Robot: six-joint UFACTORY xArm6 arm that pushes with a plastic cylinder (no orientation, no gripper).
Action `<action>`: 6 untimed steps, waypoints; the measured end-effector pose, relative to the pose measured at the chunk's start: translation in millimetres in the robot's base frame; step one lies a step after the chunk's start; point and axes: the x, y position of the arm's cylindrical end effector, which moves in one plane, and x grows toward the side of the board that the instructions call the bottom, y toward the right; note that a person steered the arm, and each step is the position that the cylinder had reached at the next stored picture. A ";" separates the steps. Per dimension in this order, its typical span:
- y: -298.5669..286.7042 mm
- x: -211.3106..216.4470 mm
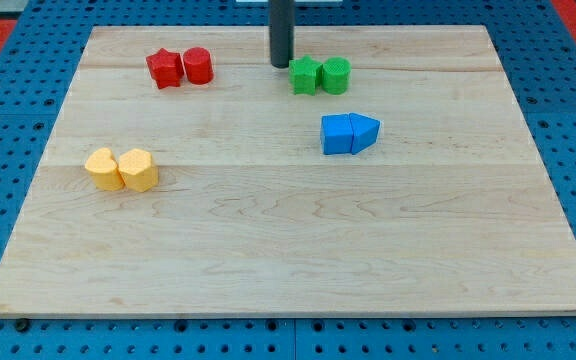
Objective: Push the green blocks towards the right side of the board
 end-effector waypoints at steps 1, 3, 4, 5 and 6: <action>-7.9 2.8; 6.1 24.2; 53.6 11.0; 78.1 11.3; 65.1 12.9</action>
